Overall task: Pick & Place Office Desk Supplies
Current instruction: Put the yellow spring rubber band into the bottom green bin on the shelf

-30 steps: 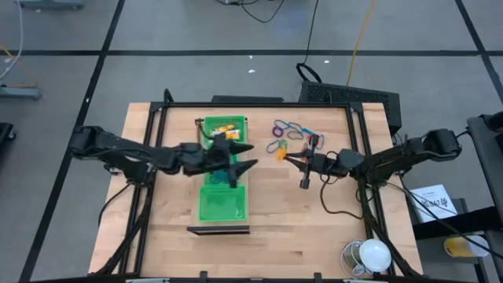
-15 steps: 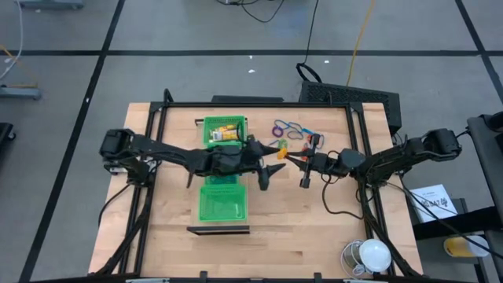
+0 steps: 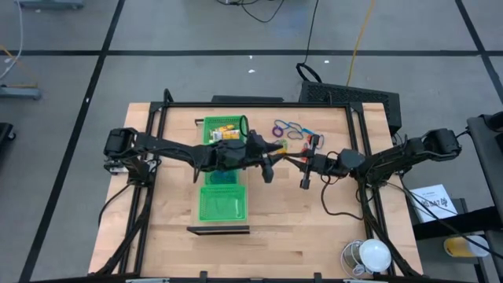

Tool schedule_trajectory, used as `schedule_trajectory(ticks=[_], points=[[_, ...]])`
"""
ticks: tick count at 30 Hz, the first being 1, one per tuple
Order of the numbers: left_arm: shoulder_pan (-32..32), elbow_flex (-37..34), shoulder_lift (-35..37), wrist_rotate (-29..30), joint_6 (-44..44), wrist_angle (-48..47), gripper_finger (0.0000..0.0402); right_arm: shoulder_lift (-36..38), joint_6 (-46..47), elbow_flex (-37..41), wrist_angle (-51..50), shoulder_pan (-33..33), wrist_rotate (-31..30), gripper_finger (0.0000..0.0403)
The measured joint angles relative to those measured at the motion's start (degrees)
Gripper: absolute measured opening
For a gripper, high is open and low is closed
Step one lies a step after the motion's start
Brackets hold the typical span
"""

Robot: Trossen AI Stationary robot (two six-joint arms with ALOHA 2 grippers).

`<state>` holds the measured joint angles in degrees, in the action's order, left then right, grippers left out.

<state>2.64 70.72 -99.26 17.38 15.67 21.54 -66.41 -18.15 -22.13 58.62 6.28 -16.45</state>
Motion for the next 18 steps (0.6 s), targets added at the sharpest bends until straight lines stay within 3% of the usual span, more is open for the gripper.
schedule_trajectory(ticks=[4,6,14,18], points=[[-0.1,0.0,0.5,-2.5,-2.2,-0.6,0.0047,0.0,0.2,0.0,-0.3,0.0,0.0,0.0026],[-0.1,0.0,1.1,-4.0,-4.6,-0.8,0.0021,0.0,1.6,0.0,-0.2,0.0,0.0,0.0042],[0.2,0.0,9.7,-6.4,-5.9,-9.5,0.0035,0.0,6.8,0.0,-0.2,0.0,-0.1,0.0143],[1.7,0.0,15.4,-12.9,-5.7,-18.1,0.002,0.1,6.5,0.0,-0.6,0.0,-0.1,0.0175]])
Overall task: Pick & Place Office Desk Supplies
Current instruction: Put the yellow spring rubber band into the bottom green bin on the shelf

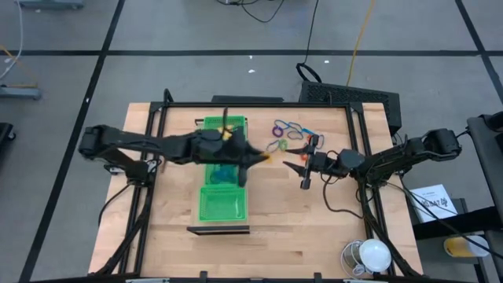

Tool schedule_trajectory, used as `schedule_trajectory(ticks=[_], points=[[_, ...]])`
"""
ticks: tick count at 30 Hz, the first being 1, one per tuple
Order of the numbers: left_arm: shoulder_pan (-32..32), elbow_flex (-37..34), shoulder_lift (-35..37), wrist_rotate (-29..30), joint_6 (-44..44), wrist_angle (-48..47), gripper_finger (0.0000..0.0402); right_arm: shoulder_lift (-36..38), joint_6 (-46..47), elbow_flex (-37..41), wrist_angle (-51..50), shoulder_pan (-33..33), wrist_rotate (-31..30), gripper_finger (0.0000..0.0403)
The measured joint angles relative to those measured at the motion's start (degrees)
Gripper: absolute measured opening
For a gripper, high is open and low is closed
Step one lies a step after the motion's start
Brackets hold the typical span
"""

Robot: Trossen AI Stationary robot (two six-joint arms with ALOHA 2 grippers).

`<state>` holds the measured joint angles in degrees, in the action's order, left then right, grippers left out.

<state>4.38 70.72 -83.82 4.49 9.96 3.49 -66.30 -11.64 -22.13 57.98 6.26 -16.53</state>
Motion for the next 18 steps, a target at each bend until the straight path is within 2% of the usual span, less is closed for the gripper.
schedule_trajectory(ticks=[2,6,12,14,18], points=[[1.7,0.0,2.8,-2.2,0.5,-4.5,0.002,0.0,0.0,0.0,-0.2,0.0,0.0,0.0185],[6.5,-0.1,6.4,-1.5,1.7,-13.4,0.0025,0.0,-0.2,0.0,-0.5,0.0,0.0,0.0193],[15.3,-3.9,9.1,3.5,3.0,-14.2,0.0022,0.0,0.2,0.0,-0.6,0.0,-0.1,0.0187],[17.4,-5.1,9.5,6.2,4.1,-15.4,0.0019,0.0,0.2,0.0,-0.5,0.0,-0.1,0.0185],[20.5,-7.4,9.9,15.9,7.6,-21.1,0.0022,0.0,0.2,0.0,-0.5,0.0,-0.1,0.0184]])
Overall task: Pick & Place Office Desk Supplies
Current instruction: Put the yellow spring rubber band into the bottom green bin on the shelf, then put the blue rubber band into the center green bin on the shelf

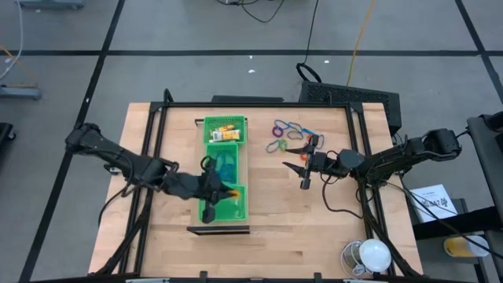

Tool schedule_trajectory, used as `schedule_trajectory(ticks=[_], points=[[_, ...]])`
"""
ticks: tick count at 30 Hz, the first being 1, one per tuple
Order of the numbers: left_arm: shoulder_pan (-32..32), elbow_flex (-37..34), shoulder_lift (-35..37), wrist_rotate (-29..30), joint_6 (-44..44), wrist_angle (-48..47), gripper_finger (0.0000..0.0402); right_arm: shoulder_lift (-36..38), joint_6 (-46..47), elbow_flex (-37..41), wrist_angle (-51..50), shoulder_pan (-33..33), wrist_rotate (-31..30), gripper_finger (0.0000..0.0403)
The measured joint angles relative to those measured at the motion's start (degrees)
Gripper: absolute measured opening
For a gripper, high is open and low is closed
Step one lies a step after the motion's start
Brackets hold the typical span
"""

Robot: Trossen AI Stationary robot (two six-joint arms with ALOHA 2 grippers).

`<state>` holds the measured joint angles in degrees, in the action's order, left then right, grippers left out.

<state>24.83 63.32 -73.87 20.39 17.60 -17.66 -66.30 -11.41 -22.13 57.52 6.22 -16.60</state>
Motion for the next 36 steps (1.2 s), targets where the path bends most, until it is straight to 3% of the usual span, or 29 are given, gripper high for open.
schedule_trajectory(ticks=[6,13,23,29,36], points=[[1.5,-0.9,0.1,2.3,4.6,-4.3,0.0037,0.0,0.2,0.0,0.0,0.0,0.0,0.0184],[1.7,-0.9,0.1,-1.8,3.7,-3.3,0.0051,0.0,0.2,0.0,-0.2,0.0,0.0,0.0183],[1.1,-0.9,0.2,0.7,1.5,-3.4,0.0158,0.0,0.2,0.0,-0.8,0.0,0.0,0.0184],[1.0,-0.9,5.7,2.3,-2.3,-3.4,0.0206,0.1,4.2,0.0,-2.1,-1.1,-2.2,0.0184],[3.7,-5.0,13.7,8.1,-8.1,-2.2,0.0215,0.2,12.3,0.0,-9.8,-7.0,-3.0,0.0187]])
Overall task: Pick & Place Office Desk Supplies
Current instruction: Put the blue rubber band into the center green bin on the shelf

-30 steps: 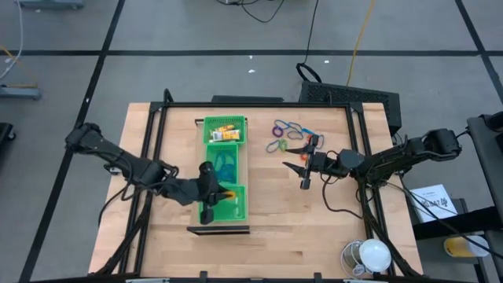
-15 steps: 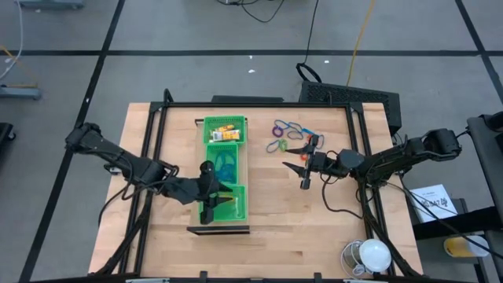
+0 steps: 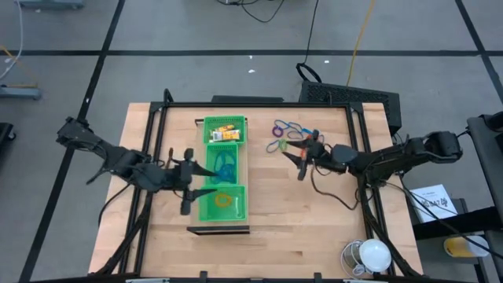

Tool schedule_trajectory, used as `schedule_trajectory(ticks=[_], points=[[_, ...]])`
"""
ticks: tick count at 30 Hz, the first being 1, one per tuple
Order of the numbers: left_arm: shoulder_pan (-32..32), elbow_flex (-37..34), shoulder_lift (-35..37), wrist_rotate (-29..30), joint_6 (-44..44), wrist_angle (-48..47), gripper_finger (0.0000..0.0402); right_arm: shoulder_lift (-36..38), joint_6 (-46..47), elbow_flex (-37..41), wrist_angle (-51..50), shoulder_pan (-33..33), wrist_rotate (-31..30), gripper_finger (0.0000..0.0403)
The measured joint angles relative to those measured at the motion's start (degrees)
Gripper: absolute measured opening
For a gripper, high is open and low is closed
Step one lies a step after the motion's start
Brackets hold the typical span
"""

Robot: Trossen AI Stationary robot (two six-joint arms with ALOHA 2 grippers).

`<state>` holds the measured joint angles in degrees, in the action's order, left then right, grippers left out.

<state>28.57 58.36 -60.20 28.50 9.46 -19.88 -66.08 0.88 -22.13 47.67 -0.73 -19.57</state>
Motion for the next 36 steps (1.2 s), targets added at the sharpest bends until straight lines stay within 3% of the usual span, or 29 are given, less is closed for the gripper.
schedule_trajectory(ticks=[5,8,11,15,21,36], points=[[-1.2,-12.6,6.3,3.4,0.5,9.1,0.0216,0.0,6.5,-3.9,-18.6,-7.3,0.6,0.0187],[-2.7,-19.8,11.9,3.9,2.3,13.8,0.0216,-0.7,7.3,-9.7,-34.9,-13.0,5.3,0.0187],[-4.4,-26.0,17.4,4.1,2.2,19.8,0.0216,-2.7,3.2,-13.5,-44.0,-18.3,10.0,0.0187],[-6.8,-32.9,23.6,4.4,0.8,27.3,0.0216,-6.1,-4.3,-14.5,-45.1,-25.5,16.8,0.018],[-10.0,-38.8,27.0,4.6,1.3,34.0,0.0216,-13.2,-6.5,-14.6,-44.8,-32.6,25.1,0.0165],[-14.0,-39.1,25.7,4.5,1.2,33.7,0.0216,-25.0,-10.9,-16.1,-42.6,-34.6,24.3,0.0146]])
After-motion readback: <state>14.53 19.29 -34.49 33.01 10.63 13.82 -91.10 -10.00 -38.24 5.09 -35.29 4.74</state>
